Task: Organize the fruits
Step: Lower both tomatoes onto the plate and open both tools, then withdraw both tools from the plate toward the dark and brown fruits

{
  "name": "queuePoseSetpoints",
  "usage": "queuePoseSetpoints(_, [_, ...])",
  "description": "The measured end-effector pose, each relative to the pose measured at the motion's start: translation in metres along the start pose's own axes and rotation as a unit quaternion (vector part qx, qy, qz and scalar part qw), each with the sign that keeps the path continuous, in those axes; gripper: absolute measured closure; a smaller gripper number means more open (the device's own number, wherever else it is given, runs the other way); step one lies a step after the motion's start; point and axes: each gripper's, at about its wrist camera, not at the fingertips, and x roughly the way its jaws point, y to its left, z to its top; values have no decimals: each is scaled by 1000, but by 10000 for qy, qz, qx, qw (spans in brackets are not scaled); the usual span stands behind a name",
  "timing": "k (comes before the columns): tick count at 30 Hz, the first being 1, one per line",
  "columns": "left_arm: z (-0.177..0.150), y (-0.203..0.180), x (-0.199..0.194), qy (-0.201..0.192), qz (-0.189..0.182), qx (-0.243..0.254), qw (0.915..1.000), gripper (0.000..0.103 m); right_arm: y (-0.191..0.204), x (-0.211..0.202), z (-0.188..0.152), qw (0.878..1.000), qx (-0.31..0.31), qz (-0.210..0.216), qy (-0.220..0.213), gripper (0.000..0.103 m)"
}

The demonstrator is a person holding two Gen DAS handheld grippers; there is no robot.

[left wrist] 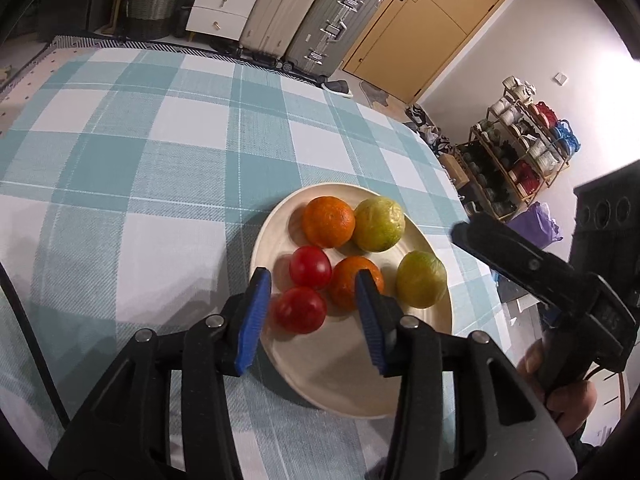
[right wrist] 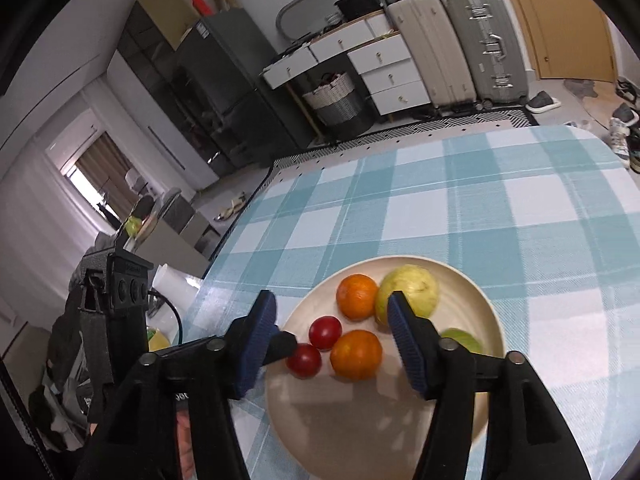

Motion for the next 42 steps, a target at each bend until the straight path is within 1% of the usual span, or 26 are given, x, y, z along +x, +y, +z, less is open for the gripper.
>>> queuePoseSetpoints(1, [-2, -1, -5, -47, 91, 4, 9999, 63, -1, -6, -2, 10000, 68, 0, -24, 36])
queuePoseSetpoints(5, [-9, -7, -24, -178, 187, 65, 9996, 62, 4, -26, -8, 9999, 70, 6, -144, 31])
queuePoseSetpoints(6, [-11, -9, -28, -203, 221, 93, 9995, 62, 8, -32, -10, 9998, -5, -35, -208, 27])
queuePoseSetpoints(7, [-14, -12, -33, -235, 287, 127, 9992, 60, 10, -36, -12, 9997, -45, -61, -245, 24])
queuePoseSetpoints(8, [-17, -14, -38, -253, 344, 152, 9990, 55, 13, -42, -14, 9994, -102, -75, -310, 22])
queuePoseSetpoints(10, [-22, -17, -46, -303, 500, 195, 9981, 50, 17, -51, -19, 9991, -180, -90, -384, 17])
queuePoseSetpoints(16, [-44, -29, -72, -443, 737, 388, 9955, 47, 19, -77, -37, 9981, -238, -262, -502, 14])
queuePoseSetpoints(18, [-53, -35, -79, -475, 898, 512, 9935, 42, 18, -86, -45, 9976, -245, -303, -573, 12])
queuePoseSetpoints(19, [-57, -38, -82, -489, 980, 557, 9924, 37, 18, -90, -48, 9973, -253, -323, -602, 12])
queuePoseSetpoints(21, [-64, -45, -89, -564, 1081, 650, 9904, 35, 18, -97, -55, 9970, -263, -334, -643, 6])
queuePoseSetpoints(24, [-71, -54, -101, -733, 1147, 770, 9877, 33, 15, -105, -64, 9975, -192, -225, -643, 5])
queuePoseSetpoints(26, [-77, -59, -106, -798, 1206, 808, 9862, 23, 16, -111, -70, 9971, -218, -293, -664, 5])
queuePoseSetpoints(28, [-85, -64, -112, -853, 1235, 850, 9850, 22, 16, -117, -76, 9969, -211, -291, -705, 4])
queuePoseSetpoints(33, [-103, -73, -120, -904, 1314, 999, 9821, 15, 20, -132, -91, 9955, -325, -364, -809, 2])
queuePoseSetpoints(34, [-108, -75, -121, -913, 1356, 1033, 9811, 10, 21, -134, -94, 9953, -344, -373, -824, 2])
queuePoseSetpoints(35, [-111, -76, -121, -922, 1409, 1057, 9800, 3, 22, -136, -97, 9951, -366, -372, -838, 1])
queuePoseSetpoints(36, [-116, -77, -121, -943, 1528, 1094, 9776, 1, 22, -139, -101, 9949, -391, -369, -851, 1])
queuePoseSetpoints(38, [-125, -78, -123, -975, 1655, 1165, 9744, 1, 23, -143, -106, 9944, -430, -396, -880, 1])
queuePoseSetpoints(42, [-141, -76, -124, -878, 1649, 1142, 9757, 1, 26, -151, -119, 9936, -494, -431, -925, 0])
